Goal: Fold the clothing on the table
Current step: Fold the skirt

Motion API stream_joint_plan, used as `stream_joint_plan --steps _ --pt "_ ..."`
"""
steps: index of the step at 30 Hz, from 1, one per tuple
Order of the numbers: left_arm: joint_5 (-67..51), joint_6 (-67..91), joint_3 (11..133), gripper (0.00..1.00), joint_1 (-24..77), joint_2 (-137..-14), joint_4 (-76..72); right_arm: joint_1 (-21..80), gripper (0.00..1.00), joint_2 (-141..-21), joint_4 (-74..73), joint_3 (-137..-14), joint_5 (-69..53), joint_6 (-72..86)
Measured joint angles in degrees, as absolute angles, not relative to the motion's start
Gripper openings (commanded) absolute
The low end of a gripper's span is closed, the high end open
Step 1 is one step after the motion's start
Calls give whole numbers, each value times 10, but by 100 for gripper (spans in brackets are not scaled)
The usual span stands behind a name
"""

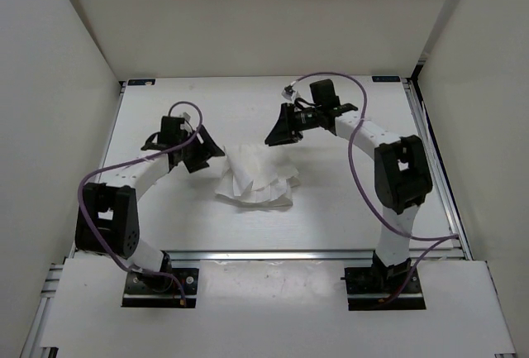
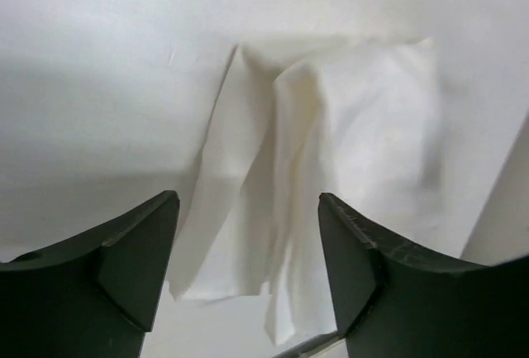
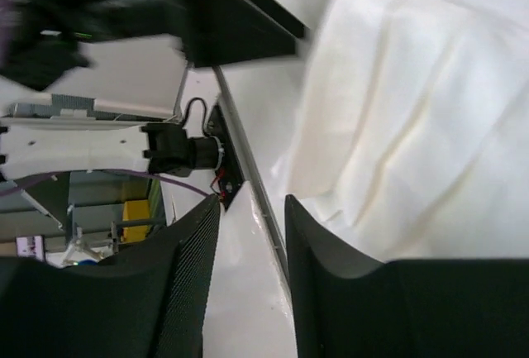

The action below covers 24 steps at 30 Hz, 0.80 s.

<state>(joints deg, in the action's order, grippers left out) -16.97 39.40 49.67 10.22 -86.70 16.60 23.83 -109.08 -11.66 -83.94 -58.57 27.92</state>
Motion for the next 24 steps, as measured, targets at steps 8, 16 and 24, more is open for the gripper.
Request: stream_joint_plan --steps 8,16,24 --pt "-273 447 611 49 70 -869 110 247 0 -1249 -150 -884 -513 281" --pt "-369 588 451 0 225 -908 -118 253 0 -1279 -177 -884 -464 285" --pt "-293 510 421 0 210 -931 13 232 0 -1255 -161 -851 -455 295"
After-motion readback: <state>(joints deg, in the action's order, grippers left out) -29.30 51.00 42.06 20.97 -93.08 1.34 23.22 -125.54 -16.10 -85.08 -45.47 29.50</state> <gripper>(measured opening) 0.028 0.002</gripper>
